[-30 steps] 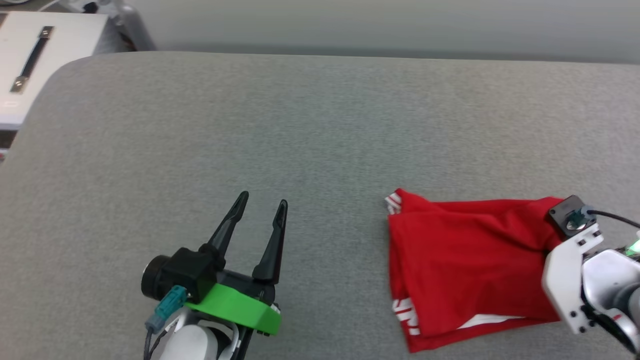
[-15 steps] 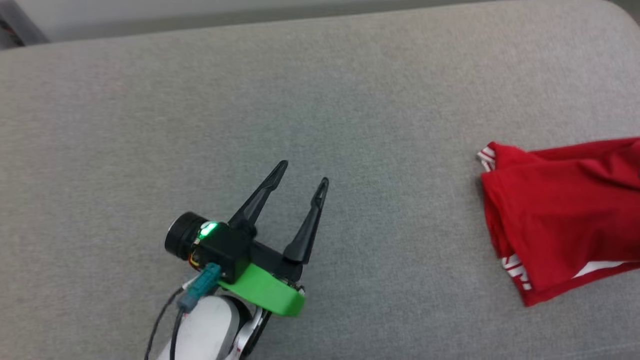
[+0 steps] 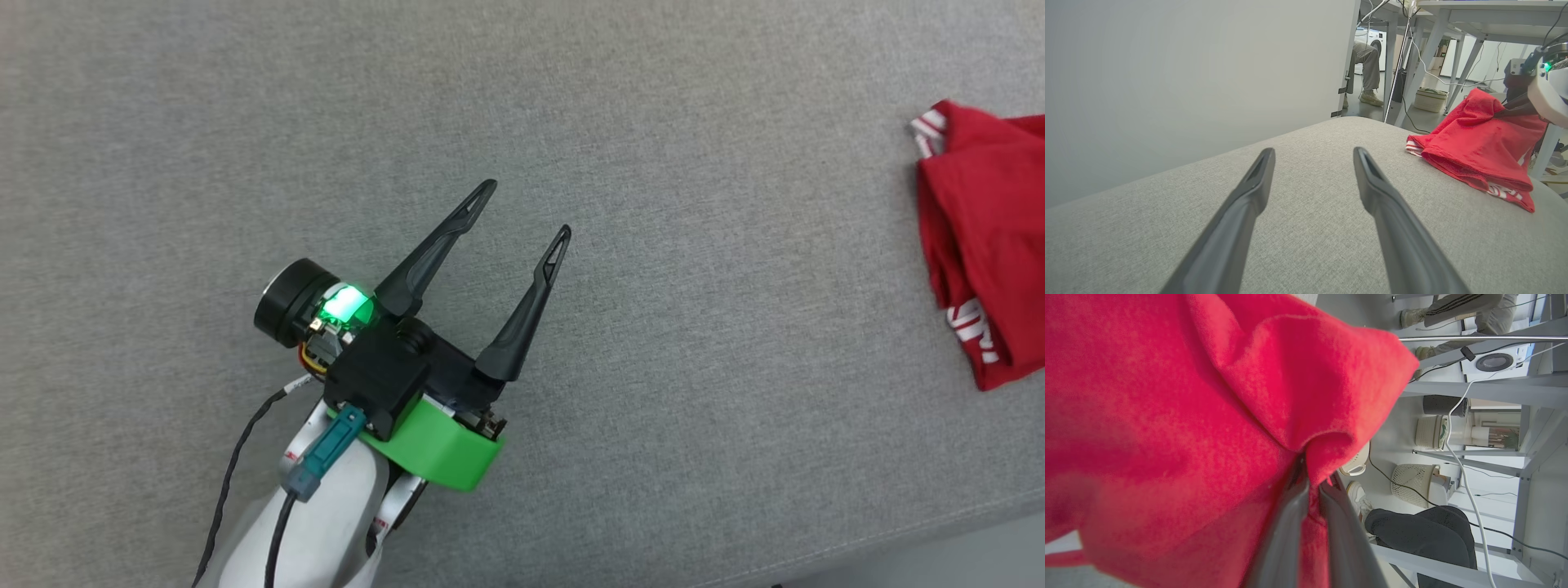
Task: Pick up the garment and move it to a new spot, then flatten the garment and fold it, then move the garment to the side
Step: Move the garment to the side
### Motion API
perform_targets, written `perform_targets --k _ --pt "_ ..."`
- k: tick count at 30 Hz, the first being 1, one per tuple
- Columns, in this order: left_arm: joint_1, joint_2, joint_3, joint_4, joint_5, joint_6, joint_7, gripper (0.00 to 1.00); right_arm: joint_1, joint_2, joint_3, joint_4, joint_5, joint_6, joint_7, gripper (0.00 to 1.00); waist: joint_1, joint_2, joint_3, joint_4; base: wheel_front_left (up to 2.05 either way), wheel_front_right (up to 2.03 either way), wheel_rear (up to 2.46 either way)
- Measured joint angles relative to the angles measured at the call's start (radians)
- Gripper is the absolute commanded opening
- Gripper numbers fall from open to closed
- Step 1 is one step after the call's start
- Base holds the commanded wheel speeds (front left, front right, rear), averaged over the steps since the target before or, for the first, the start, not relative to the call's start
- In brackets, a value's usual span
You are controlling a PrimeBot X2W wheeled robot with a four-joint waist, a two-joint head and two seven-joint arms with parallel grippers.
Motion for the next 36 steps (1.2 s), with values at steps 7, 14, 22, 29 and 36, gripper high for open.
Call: perform_targets --k 7,14,22,29,36 --pt "-0.021 0.017 -0.019 -0.025 0.006 0.0 0.0 1.0 -0.041 0.044 -0.095 0.146 -0.06 0.0 -0.054 0.0 0.0 0.0 0.069 -0.021 0.0 0.0 0.0" --pt "-0.024 0.021 -0.012 -0.03 0.006 0.0 0.0 1.0 -0.086 0.081 -0.159 0.214 -0.109 0.0 -0.098 0.0 0.0 0.0 0.1 -0.004 0.0 0.0 0.0" --pt "-0.024 0.018 -0.001 -0.027 0.005 0.0 0.0 1.0 -0.114 0.141 -0.243 0.228 -0.175 0.0 -0.105 1.0 0.0 0.0 0.095 0.02 0.0 0.0 0.0" --pt "-0.012 -0.022 0.023 -0.005 -0.03 0.0 0.0 1.0 -0.098 0.165 -0.294 0.208 -0.217 0.0 -0.108 1.0 -0.0001 0.0 0.033 0.032 0.0 0.0 0.0" --pt "0.078 -0.059 0.099 0.057 -0.082 0.0 0.0 1.0 -0.066 0.208 -0.288 0.132 -0.179 0.0 -0.145 1.0 -0.0002 0.0 -0.075 0.049 0.0 0.0 0.0"
